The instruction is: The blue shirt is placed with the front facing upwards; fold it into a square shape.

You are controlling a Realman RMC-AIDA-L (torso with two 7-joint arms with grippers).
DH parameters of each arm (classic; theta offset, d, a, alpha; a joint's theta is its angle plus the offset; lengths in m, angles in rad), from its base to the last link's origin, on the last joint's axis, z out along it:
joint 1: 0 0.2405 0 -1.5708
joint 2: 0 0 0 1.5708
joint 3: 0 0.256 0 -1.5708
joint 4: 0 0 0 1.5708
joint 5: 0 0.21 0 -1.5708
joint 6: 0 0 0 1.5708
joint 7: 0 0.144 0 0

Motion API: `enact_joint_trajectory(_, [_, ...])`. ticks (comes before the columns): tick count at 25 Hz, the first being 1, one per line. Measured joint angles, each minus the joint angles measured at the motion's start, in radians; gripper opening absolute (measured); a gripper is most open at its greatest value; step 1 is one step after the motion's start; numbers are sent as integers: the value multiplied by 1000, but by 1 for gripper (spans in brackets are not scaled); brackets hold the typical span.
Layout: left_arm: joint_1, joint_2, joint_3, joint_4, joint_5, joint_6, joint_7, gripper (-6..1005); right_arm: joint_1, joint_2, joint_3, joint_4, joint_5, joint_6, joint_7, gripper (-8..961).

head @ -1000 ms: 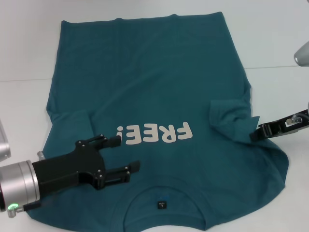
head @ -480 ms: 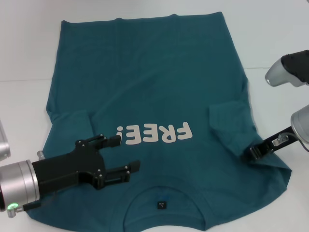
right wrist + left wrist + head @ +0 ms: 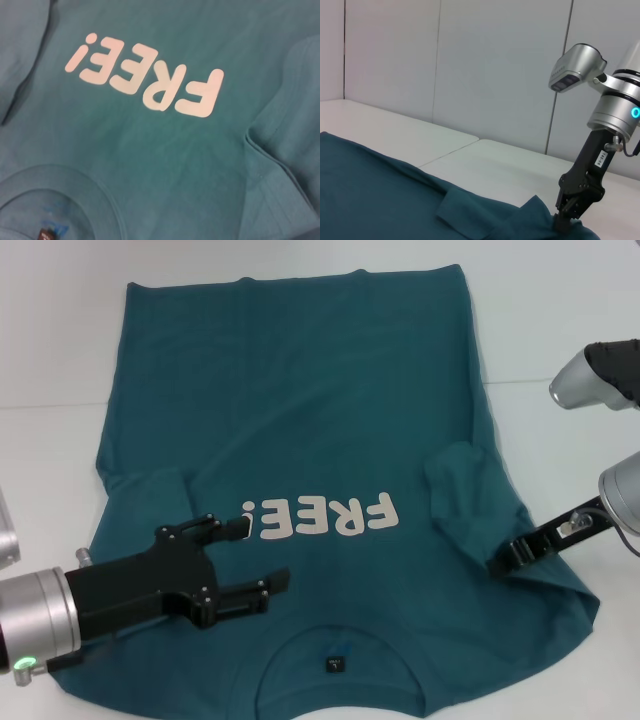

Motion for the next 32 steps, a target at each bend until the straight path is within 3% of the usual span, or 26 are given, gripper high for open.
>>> enact_joint_trajectory(20, [-2, 0, 2, 1, 3, 0, 0, 835, 36, -19, 170, 5, 16, 38, 61, 13])
enact_joint_trajectory(32, [-2, 0, 5, 1, 4, 0, 0, 836, 76, -29, 180, 53, 27, 73, 63, 14])
